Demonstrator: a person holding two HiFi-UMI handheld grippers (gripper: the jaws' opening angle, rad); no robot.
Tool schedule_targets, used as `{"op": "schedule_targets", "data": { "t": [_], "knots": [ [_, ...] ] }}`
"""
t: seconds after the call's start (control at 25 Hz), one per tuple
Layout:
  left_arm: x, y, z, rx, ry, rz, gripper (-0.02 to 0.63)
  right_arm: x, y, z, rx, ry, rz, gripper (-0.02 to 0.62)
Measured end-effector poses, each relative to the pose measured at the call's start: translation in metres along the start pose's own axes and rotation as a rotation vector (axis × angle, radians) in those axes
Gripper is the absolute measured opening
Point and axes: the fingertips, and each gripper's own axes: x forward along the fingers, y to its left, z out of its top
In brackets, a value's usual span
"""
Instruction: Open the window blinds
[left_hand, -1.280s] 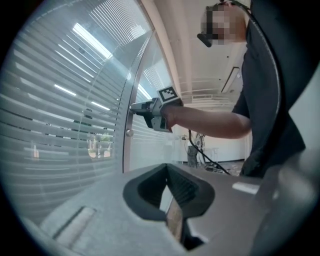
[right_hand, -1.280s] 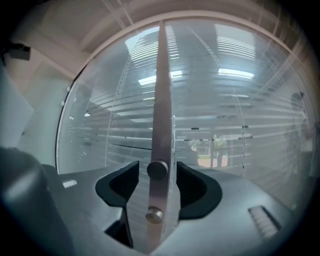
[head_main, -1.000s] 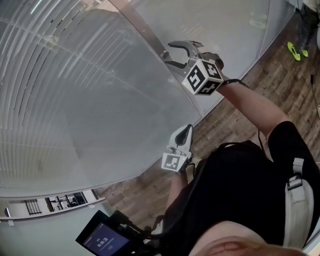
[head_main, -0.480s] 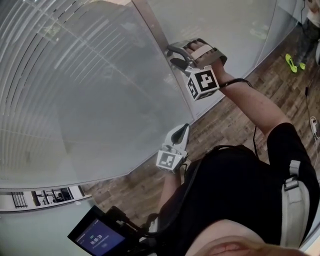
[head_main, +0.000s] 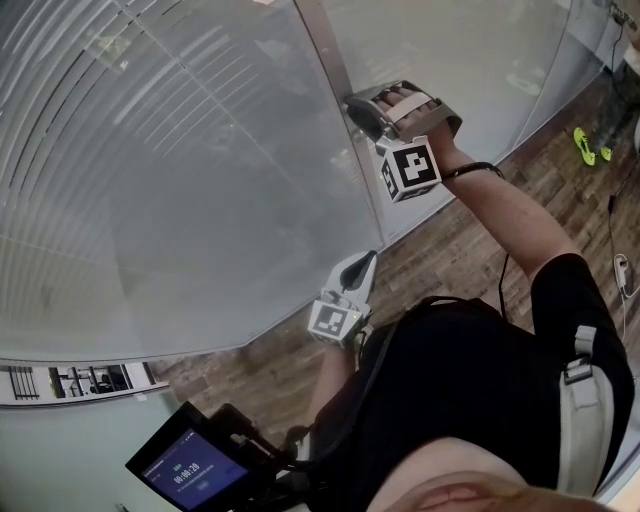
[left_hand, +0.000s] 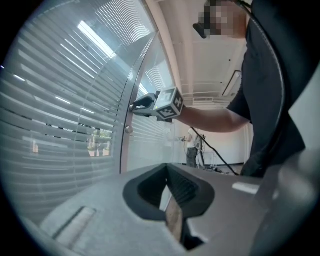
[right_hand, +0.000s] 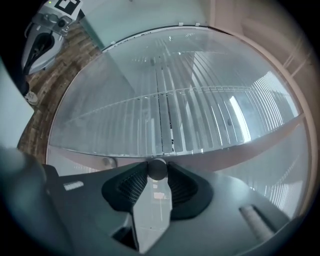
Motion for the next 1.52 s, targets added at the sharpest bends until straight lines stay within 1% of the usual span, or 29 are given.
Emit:
{"op": "schedule_targets", "data": {
  "t": [0.24,0.4,0.52,0.72,0.84,0.96,1.08,1.2,1.36,1.52],
  "knots": [
    [0.0,0.002,0.002,-0.007,0.006,0.009,0.003,0.001,-0.001,0.0,0.026,0.001,-0.001,0.129],
    [0.001,0.001,0.003,-0.006,0.013,0.007,0.003,0.001,-0.002,0.0,0.082,-0.004,0.002,0.129],
    [0.001,0.003,0.001,0.005,0.004,0.008,0.003,0.0,-0.004,0.0,0.159,-0.009,0.001,0.129],
    [-0.001,0.005,0.001,0.008,0.003,0.007,0.003,-0.001,-0.011,0.002,0.362,-0.03,-0.004,0.129],
    [0.0,0.006,0.0,0.002,0.004,0.011,0.003,0.0,-0.01,-0.001,0.435,-0.033,-0.009,0.129],
    [0.0,0.002,0.002,-0.003,0.021,0.005,0.003,-0.001,-0.011,-0.002,0.57,-0.054,0.006,0.13],
    [-0.001,0.003,0.002,0.007,0.012,0.006,0.003,-0.002,-0.015,-0.003,0.73,-0.088,0.021,0.13],
    [-0.003,0.004,-0.002,0.01,0.008,0.008,0.003,-0.003,-0.019,-0.006,0.901,-0.112,0.025,0.132],
    [-0.002,0.002,-0.001,-0.012,0.02,0.011,0.003,-0.002,-0.017,-0.013,1.128,-0.141,0.025,0.13],
    [-0.002,0.004,-0.005,-0.006,-0.003,0.01,0.003,0.003,-0.012,-0.021,1.352,-0.166,0.026,0.13]
  ]
}}
